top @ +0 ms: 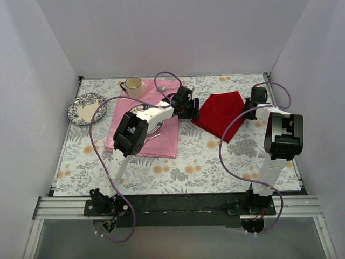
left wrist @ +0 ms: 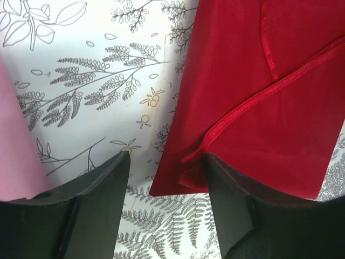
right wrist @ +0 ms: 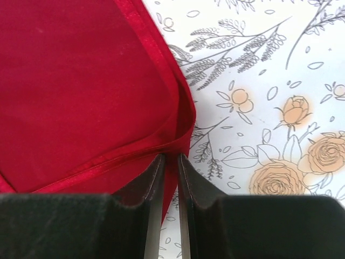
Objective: Fold the napkin, place the utensils inside, and roll it up
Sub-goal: Roll the napkin with the utensil
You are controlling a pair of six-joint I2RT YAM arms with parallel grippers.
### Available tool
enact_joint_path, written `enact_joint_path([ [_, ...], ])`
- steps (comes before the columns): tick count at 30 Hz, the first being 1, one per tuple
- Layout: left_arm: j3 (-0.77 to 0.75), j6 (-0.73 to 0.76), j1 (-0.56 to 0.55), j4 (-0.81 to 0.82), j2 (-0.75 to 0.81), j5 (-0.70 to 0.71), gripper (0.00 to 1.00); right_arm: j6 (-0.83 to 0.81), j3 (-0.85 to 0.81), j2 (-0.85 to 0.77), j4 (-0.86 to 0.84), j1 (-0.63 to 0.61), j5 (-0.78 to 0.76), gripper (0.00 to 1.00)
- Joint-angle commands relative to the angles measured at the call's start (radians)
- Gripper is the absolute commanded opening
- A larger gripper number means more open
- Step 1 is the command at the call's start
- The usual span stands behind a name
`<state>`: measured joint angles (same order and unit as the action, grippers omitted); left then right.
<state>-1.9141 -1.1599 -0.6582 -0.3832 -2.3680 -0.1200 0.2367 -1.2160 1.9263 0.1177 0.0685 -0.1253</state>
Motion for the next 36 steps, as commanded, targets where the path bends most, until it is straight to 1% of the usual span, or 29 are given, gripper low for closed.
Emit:
enact_joint_path([
  [1, -0.016, 0.005, 0.009, -0.005, -0.004, -0.009, 0.56, -0.019, -0.027, -0.006, 0.033, 0.007, -0.030, 0.23],
  [9, -0.037, -0.006, 0.009, -0.003, 0.003, -0.032, 0.56, -0.056, -0.083, -0.064, 0.062, -0.032, -0.019, 0.25],
  [11, -0.045, -0.003, 0.009, -0.008, 0.001, -0.032, 0.55, -0.062, -0.112, -0.058, 0.080, -0.048, -0.034, 0.25],
  [12, -0.048, -0.003, 0.011, -0.014, 0.003, -0.032, 0.55, -0.077, -0.122, -0.058, 0.106, -0.056, -0.066, 0.27],
  [14, -0.056, 0.003, 0.011, -0.026, 0.012, -0.023, 0.56, -0.091, -0.113, -0.075, 0.137, -0.113, -0.123, 0.32],
  [15, -0.062, 0.003, 0.012, -0.028, 0.029, -0.020, 0.58, -0.100, -0.093, -0.116, 0.137, -0.134, -0.193, 0.42],
  [16, -0.069, 0.002, 0.014, -0.034, 0.036, -0.014, 0.63, -0.111, -0.073, -0.142, 0.131, -0.175, -0.224, 0.47],
  [17, -0.091, -0.013, 0.015, -0.039, 0.045, -0.009, 0.66, -0.111, -0.024, -0.173, 0.128, -0.190, -0.247, 0.51],
  [18, -0.100, -0.026, 0.017, -0.043, 0.062, -0.006, 0.69, -0.111, 0.002, -0.237, 0.122, -0.203, -0.258, 0.58],
  [19, -0.109, -0.038, 0.017, -0.060, 0.072, -0.009, 0.75, -0.112, 0.027, -0.269, 0.117, -0.226, -0.252, 0.61],
  [20, -0.118, -0.052, 0.017, -0.069, 0.082, -0.010, 0.77, -0.122, 0.051, -0.298, 0.115, -0.236, -0.232, 0.61],
  [21, -0.126, -0.093, 0.019, -0.080, 0.091, -0.012, 0.78, -0.137, 0.097, -0.358, 0.111, -0.252, -0.220, 0.62],
  [22, -0.120, -0.113, 0.019, -0.098, 0.122, -0.015, 0.78, -0.164, 0.130, -0.389, 0.100, -0.306, -0.230, 0.63],
  [23, -0.106, -0.138, 0.019, -0.102, 0.142, -0.012, 0.78, -0.219, 0.160, -0.453, 0.061, -0.335, -0.247, 0.63],
  [24, -0.056, -0.179, 0.017, -0.102, 0.170, -0.013, 0.78, -0.233, 0.227, -0.486, 0.042, -0.360, -0.273, 0.64],
  [26, 0.009, -0.219, 0.019, -0.085, 0.254, -0.033, 0.77, -0.280, 0.289, -0.544, -0.002, -0.388, -0.263, 0.66],
  [27, 0.051, -0.233, 0.020, -0.071, 0.283, -0.050, 0.77, -0.272, 0.317, -0.584, -0.028, -0.386, -0.242, 0.70],
  [28, 0.135, -0.265, 0.019, -0.019, 0.309, -0.072, 0.76, -0.266, 0.328, -0.590, -0.009, -0.381, -0.231, 0.70],
  [29, 0.182, -0.276, 0.020, 0.007, 0.361, -0.099, 0.75, -0.249, 0.317, -0.587, 0.025, -0.381, -0.226, 0.70],
  [30, 0.214, -0.288, 0.020, 0.027, 0.377, -0.143, 0.73, -0.213, 0.306, -0.569, 0.086, -0.381, -0.217, 0.68],
  [32, 0.291, -0.319, 0.019, 0.062, 0.409, -0.193, 0.71, -0.183, 0.296, -0.547, 0.103, -0.375, -0.201, 0.67],
  [33, 0.315, -0.326, 0.019, 0.081, 0.433, -0.248, 0.70, -0.147, 0.289, -0.518, 0.114, -0.366, -0.183, 0.66],
  [35, 0.393, -0.343, 0.019, 0.139, 0.457, -0.283, 0.69, -0.117, 0.274, -0.469, 0.134, -0.303, -0.113, 0.59],
  [36, 0.420, -0.349, 0.019, 0.150, 0.478, -0.291, 0.69, -0.103, 0.265, -0.452, 0.143, -0.279, -0.032, 0.50],
])
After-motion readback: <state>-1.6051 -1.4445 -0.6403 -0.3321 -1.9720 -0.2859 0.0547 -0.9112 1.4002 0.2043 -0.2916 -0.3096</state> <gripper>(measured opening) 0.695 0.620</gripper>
